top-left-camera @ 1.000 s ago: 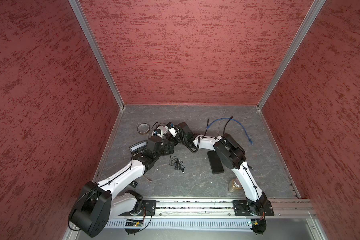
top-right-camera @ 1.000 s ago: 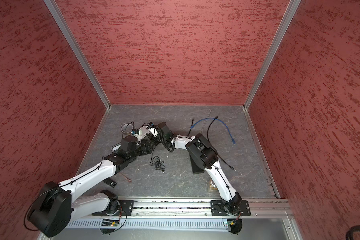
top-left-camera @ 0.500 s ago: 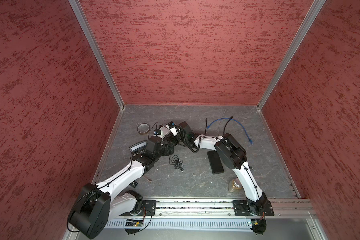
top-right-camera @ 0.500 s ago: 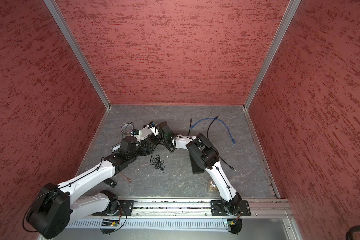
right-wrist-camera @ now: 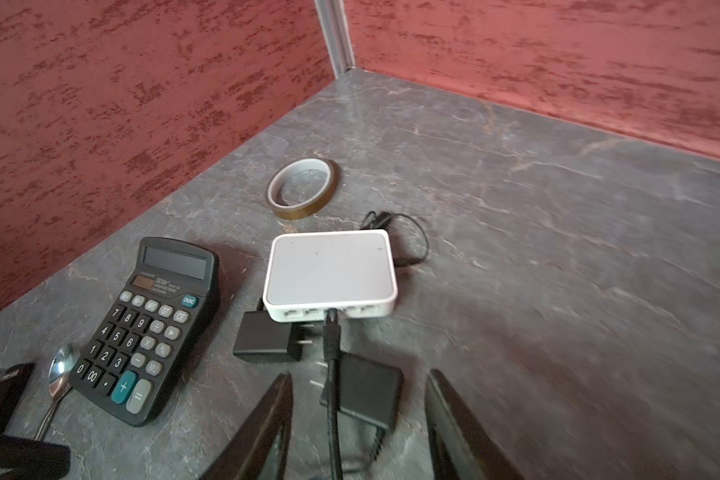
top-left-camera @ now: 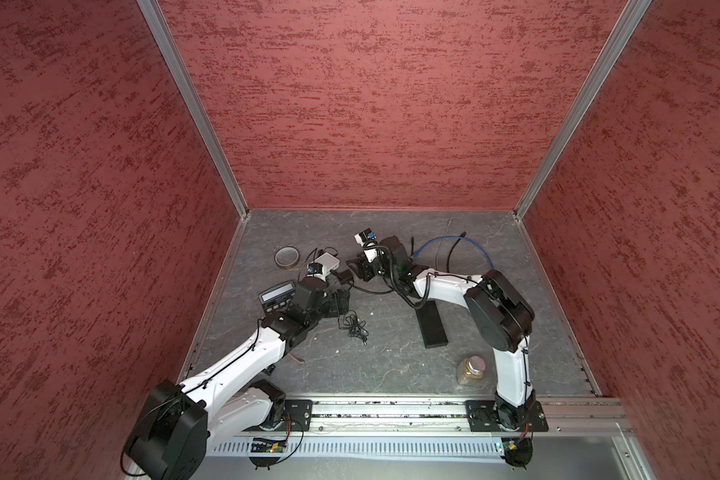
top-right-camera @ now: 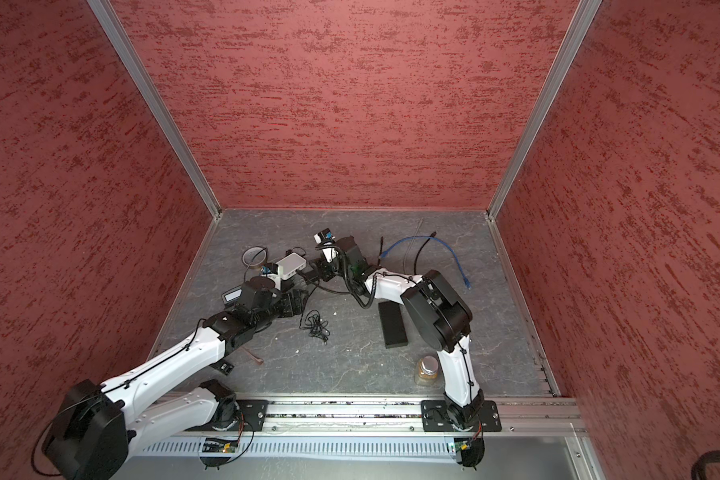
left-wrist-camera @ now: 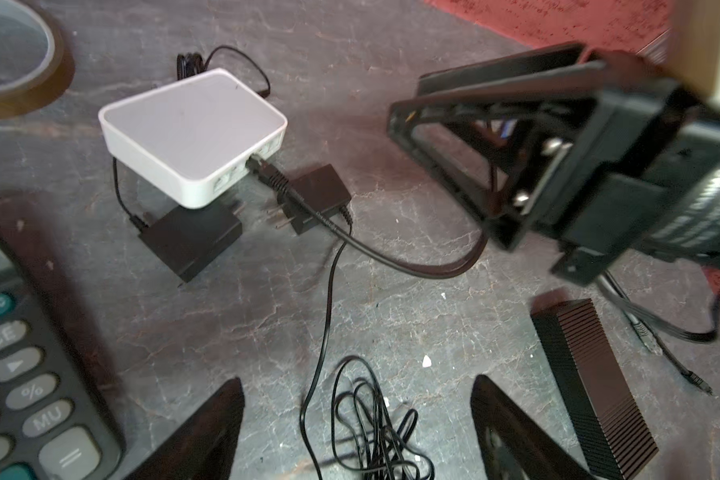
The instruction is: Insert the plug into the switch port
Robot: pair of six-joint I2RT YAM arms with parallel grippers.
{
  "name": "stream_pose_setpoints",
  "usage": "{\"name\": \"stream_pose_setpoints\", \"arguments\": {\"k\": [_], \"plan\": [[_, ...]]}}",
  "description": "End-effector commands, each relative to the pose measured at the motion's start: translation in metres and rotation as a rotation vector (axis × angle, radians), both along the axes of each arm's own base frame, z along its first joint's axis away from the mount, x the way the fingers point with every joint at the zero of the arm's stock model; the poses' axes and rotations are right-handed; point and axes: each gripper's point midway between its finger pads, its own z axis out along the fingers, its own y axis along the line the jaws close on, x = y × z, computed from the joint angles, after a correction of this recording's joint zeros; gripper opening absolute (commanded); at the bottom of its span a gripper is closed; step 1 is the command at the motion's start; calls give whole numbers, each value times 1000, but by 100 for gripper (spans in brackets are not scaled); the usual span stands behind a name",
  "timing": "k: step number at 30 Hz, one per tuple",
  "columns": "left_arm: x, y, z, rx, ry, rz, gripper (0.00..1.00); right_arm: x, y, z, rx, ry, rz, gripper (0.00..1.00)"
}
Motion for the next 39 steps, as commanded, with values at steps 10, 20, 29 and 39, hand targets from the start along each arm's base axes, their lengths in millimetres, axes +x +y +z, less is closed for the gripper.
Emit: {"name": "stream_pose_setpoints", "arguments": {"k": [10,20,29,39], "plan": [[-48,-1,-43,66,273,158,84,-47,-105,-7,-152,111,-304,37],[-48,-35,-55,88,306,129,83,-95,-132,-21,-163,181,-269,37],[-38,-48,-76,147,350,130,82,-119,-140,-17,-163,189,-233,34],[-27,-61,-93,166,362,123,73,-129,-139,-22,-178,204,-207,27]]}}
